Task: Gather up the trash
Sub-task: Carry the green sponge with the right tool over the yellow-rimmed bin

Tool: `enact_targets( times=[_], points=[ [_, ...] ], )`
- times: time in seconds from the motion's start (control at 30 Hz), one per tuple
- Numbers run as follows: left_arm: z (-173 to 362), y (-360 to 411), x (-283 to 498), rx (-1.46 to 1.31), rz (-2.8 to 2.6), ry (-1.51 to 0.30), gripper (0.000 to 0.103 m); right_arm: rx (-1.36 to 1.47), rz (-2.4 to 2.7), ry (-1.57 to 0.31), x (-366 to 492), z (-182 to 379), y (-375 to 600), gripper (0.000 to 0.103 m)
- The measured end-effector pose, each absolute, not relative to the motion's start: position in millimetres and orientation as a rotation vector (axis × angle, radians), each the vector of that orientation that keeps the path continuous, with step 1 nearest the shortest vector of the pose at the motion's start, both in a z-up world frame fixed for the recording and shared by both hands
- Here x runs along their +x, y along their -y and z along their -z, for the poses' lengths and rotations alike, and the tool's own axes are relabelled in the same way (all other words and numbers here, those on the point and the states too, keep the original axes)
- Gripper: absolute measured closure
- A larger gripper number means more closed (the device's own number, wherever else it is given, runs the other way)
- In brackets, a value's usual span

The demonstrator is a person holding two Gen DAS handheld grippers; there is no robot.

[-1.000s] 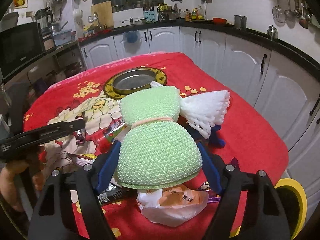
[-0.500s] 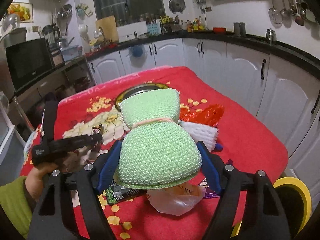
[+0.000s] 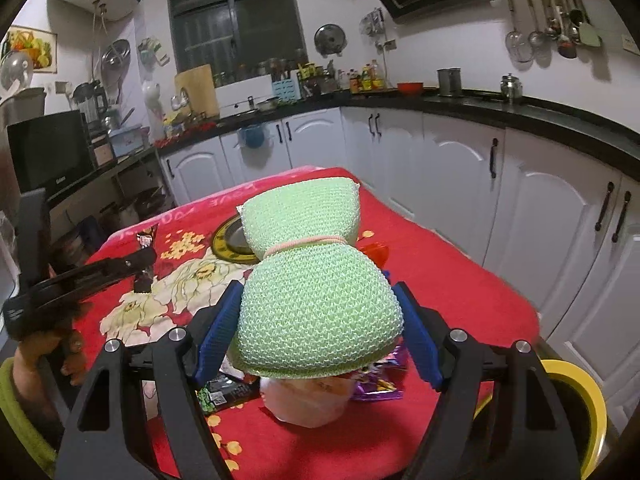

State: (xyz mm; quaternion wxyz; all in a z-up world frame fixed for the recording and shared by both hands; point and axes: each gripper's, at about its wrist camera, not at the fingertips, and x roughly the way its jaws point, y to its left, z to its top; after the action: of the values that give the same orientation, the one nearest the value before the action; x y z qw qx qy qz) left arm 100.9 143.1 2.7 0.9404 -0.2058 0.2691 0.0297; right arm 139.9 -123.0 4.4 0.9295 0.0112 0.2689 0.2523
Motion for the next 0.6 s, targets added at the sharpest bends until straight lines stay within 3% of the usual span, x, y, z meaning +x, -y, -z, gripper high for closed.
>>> enact_targets(
  times=[0.6],
  points=[
    [-13,-21,105,-0.268,0.185,-0.563,0.091,0.07,-0.371,-0.516,122,-7,206,0.03]
  ],
)
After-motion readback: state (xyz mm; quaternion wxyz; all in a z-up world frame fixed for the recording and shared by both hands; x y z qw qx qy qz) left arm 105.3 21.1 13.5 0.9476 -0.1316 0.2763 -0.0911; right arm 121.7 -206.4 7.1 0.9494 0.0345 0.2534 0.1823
